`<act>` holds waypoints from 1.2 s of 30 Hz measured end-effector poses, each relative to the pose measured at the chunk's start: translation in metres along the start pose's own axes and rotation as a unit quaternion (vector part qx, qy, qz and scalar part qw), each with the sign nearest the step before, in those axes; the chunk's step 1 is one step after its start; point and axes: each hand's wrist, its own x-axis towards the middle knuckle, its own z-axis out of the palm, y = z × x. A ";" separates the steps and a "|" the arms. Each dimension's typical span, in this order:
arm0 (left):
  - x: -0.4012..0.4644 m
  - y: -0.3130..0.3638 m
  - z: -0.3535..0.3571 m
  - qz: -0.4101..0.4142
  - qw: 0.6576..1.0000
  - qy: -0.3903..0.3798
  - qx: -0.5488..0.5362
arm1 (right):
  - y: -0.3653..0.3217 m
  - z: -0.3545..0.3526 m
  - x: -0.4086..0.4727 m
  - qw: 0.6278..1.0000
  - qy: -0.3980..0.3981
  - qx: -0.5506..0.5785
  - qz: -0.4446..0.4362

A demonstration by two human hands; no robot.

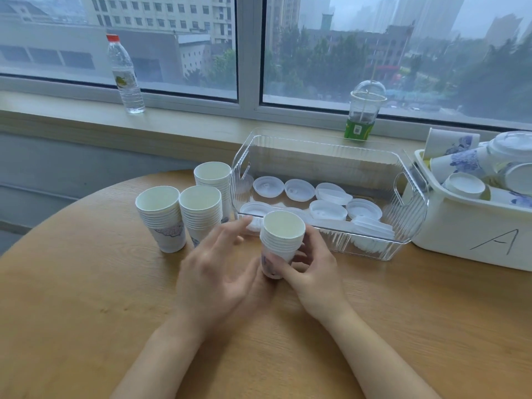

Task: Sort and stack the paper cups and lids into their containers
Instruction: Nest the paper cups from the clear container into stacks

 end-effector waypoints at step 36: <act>0.044 -0.128 -0.021 -0.263 0.961 0.074 -0.047 | 0.009 0.058 0.014 0.998 -0.008 -0.056 -0.009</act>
